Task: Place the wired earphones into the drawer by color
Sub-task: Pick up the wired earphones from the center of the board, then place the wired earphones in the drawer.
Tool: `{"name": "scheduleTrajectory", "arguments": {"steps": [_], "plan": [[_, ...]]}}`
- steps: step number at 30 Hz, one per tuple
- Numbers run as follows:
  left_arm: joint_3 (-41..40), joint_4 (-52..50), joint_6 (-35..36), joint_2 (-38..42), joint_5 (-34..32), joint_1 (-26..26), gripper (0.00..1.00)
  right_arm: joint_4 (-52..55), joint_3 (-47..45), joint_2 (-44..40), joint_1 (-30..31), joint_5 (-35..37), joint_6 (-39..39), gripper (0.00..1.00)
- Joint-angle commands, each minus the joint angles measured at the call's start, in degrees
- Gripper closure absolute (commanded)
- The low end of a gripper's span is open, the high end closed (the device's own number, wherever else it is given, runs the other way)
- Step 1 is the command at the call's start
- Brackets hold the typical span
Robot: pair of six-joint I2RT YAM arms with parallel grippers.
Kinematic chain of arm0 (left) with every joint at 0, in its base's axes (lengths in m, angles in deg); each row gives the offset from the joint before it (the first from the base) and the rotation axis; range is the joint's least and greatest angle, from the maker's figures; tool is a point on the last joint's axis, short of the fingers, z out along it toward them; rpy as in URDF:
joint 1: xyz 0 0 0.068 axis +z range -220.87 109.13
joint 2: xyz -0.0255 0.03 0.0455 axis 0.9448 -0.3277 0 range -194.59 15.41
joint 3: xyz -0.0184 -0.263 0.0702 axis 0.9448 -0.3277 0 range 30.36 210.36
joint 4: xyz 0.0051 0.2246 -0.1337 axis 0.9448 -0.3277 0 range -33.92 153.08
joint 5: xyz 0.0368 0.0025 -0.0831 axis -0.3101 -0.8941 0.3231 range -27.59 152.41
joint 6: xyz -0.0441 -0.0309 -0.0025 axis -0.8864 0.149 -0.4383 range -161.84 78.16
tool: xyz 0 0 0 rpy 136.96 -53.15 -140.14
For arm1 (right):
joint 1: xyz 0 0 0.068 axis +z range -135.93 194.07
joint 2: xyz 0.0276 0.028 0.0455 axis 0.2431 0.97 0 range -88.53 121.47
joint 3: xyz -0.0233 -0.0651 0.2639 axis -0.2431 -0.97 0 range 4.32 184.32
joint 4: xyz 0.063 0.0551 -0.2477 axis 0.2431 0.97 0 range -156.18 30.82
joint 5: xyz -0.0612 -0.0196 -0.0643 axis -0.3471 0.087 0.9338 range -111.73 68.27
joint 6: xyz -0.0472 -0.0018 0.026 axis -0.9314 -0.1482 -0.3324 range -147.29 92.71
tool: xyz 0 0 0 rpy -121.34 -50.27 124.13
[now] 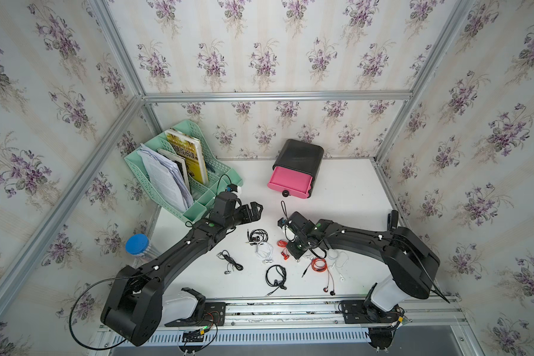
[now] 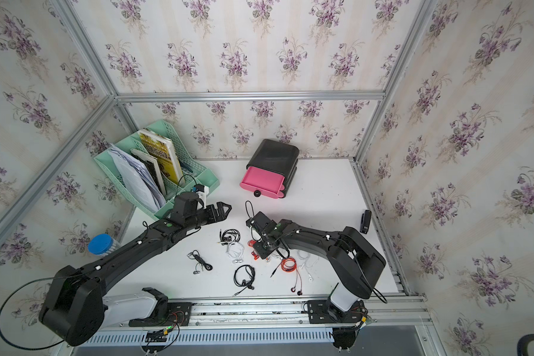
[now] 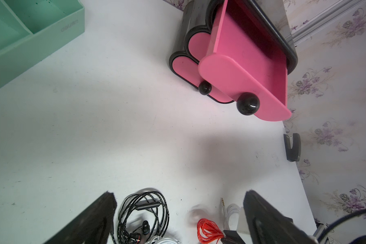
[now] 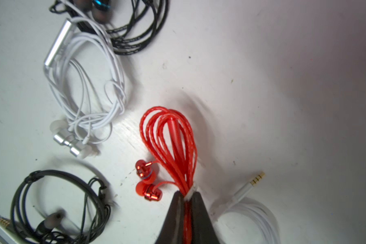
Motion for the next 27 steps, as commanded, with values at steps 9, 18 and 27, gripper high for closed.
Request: {"name": "scheduleTrajectory", "arguments": {"steps": [9,18,27], "plan": [[0.57,0.61,0.30,0.48,0.50,0.17,0.01,0.71,4.07,-7.76,-0.75,6.17,0.24,0.98],[0.69,0.75,-0.39,0.71,0.96,0.18,0.01,-2.79,10.49,-12.32,-6.51,12.30,-3.42,0.98],[0.90,1.43,-1.49,0.22,1.75,0.23,0.01,-6.99,19.29,-7.05,-13.97,11.45,-8.17,0.98]]}}
